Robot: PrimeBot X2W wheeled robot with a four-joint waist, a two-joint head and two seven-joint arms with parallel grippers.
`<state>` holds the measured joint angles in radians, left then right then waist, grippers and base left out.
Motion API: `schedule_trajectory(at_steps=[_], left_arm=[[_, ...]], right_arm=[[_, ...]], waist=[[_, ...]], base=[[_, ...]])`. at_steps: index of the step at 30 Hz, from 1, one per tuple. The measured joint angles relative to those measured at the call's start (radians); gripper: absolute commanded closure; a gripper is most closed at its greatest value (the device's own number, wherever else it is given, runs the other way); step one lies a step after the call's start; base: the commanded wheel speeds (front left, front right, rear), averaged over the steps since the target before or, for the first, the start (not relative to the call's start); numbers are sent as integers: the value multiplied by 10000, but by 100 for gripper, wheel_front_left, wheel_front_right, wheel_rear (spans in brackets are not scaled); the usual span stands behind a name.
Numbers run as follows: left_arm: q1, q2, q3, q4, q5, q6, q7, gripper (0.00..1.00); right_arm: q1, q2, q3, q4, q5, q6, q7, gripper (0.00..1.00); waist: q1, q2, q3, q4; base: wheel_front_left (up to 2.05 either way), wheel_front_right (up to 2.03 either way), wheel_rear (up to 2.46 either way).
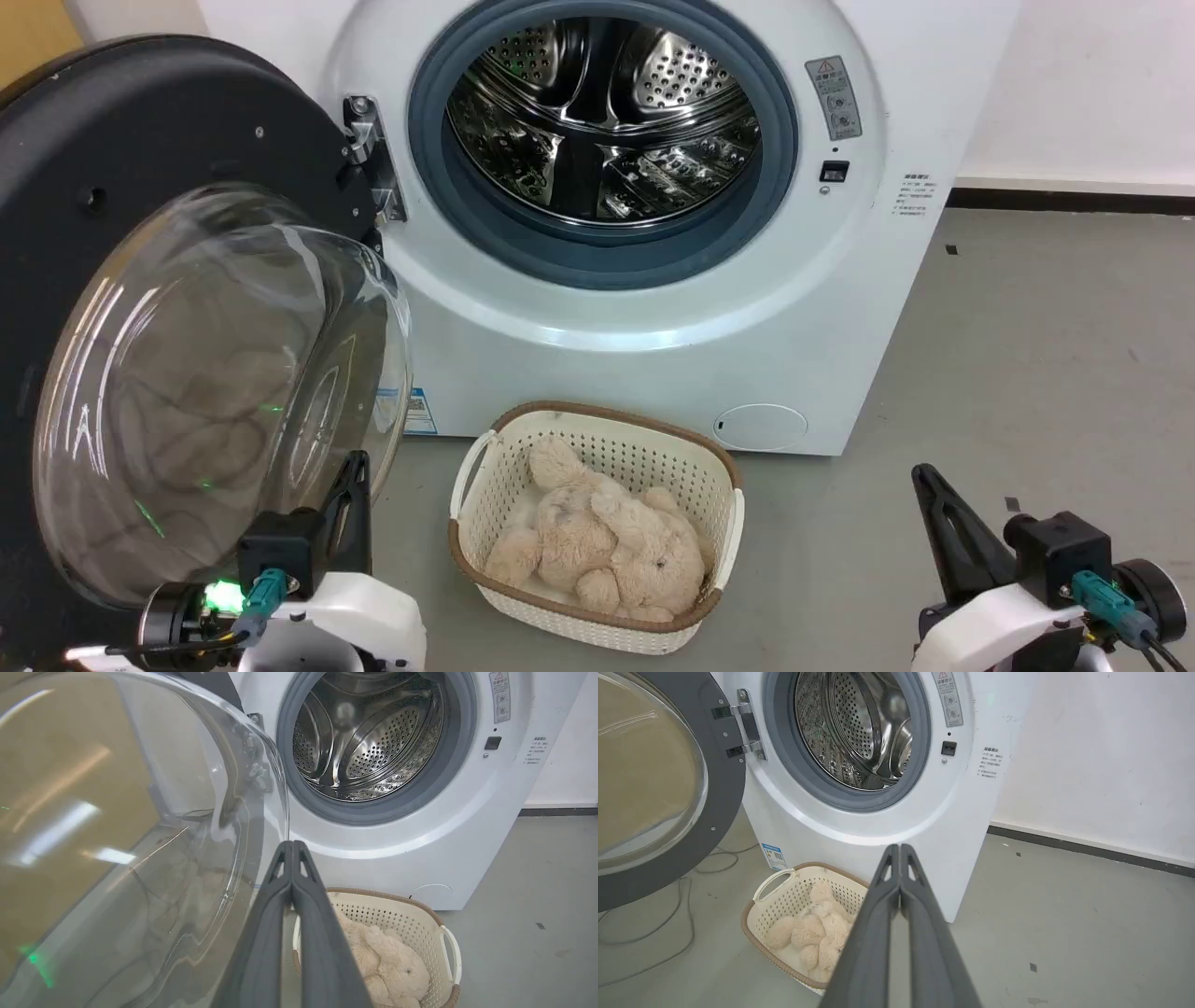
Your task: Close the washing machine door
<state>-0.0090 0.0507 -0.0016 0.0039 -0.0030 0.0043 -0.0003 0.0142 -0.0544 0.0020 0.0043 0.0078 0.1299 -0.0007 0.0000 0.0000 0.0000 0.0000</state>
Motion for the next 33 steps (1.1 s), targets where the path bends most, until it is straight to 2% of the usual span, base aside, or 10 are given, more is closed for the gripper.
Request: schedule_trajectory(at_steps=[25,26,33], left_arm=[[0,0,0,0,0,0,0,100],[0,0,-2,0,-2,4,0,0],[0,0,-33,17,-2,61,-15,0]], right_arm=[[0,0,0,0,0,2,0,100],[3,0,2,2,2,0,0,0],[6,0,-17,17,35,0,-15,0]], waist=[[0,0,0,0],[0,0,0,0],[0,0,10,2]], base=[[0,0,0],[0,0,0],[0,0,0]])
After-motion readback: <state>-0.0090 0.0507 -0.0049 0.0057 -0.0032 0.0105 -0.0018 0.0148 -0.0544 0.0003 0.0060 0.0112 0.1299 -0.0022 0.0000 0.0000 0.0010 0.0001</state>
